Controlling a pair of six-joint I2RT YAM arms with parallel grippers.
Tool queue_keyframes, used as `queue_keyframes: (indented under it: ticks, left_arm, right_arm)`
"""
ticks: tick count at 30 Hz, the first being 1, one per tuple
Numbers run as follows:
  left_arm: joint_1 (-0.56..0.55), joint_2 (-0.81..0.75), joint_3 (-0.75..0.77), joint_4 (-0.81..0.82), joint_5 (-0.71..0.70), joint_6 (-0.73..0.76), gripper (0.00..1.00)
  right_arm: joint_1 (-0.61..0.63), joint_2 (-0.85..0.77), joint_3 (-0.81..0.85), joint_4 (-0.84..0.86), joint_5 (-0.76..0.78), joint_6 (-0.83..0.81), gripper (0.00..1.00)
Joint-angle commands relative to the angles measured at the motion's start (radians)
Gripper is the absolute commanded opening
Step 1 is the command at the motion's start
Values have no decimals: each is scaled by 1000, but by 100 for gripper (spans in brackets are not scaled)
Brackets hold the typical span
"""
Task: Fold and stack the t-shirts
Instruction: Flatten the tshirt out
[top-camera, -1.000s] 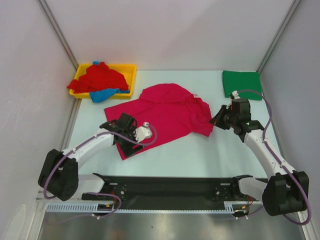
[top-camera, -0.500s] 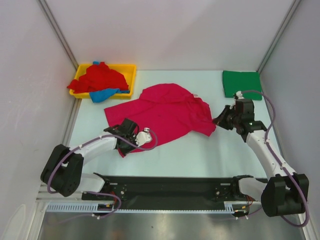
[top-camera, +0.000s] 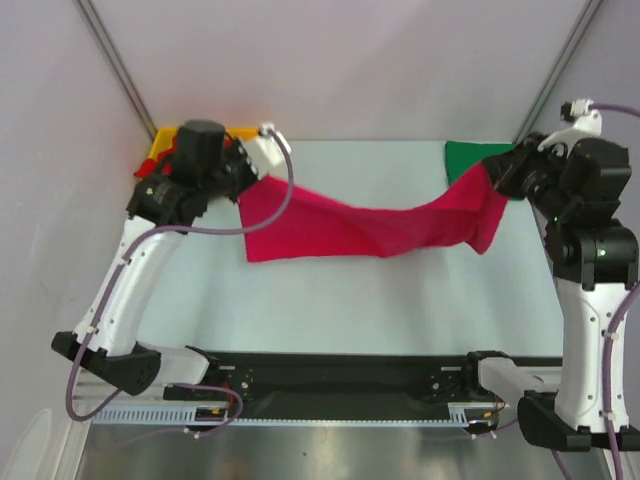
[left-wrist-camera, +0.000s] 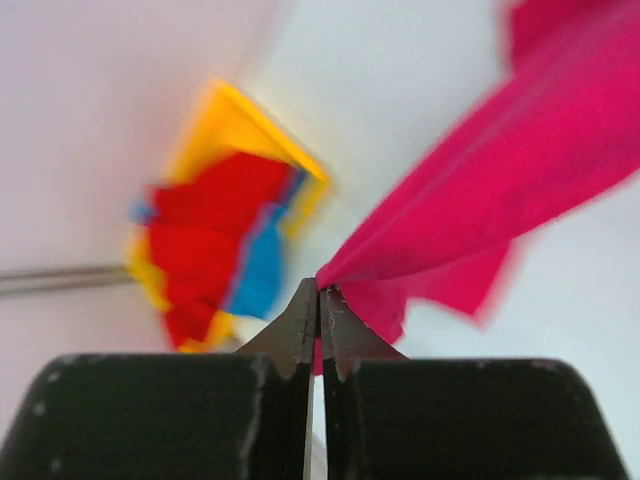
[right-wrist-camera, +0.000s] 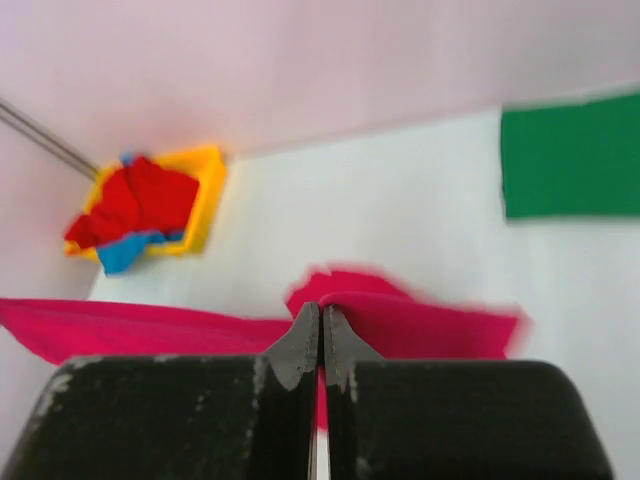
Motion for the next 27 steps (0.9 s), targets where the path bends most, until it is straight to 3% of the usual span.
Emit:
queue_keyframes:
  ticks: [1, 4, 5, 8, 12, 13, 18, 25, 27]
  left_arm:
    - [47, 129, 263, -10, -10, 82, 3]
    - [81, 347, 597, 36, -68, 107, 4]
    - [100, 472, 799, 44, -87, 95, 4]
    - [120, 611, 1024, 122, -168, 93, 5]
    - [137, 550, 869, 456, -202, 113, 7]
    - [138, 547, 862, 475, -202, 113, 8]
    - [141, 565, 905, 517, -222, 131, 8]
    - [141, 576, 876, 535, -240, 170, 8]
    - [141, 549, 806, 543, -228, 164, 8]
  right_arm:
    - [-14, 166, 134, 83, -39, -33, 0]
    - [-93, 400, 304, 267, -92, 33, 0]
    - [-124, 506, 408, 337, -117, 92, 0]
    - [-162, 696, 577, 424, -164, 227, 0]
    - [-179, 885, 1003, 375, -164, 283, 0]
    - [-187, 906, 1109, 378, -162, 300, 0]
    - [-260, 820, 970, 557, -142, 374, 0]
    - [-336, 763, 947, 417, -171, 303, 0]
    - [-339, 694, 842, 361, -145, 211, 0]
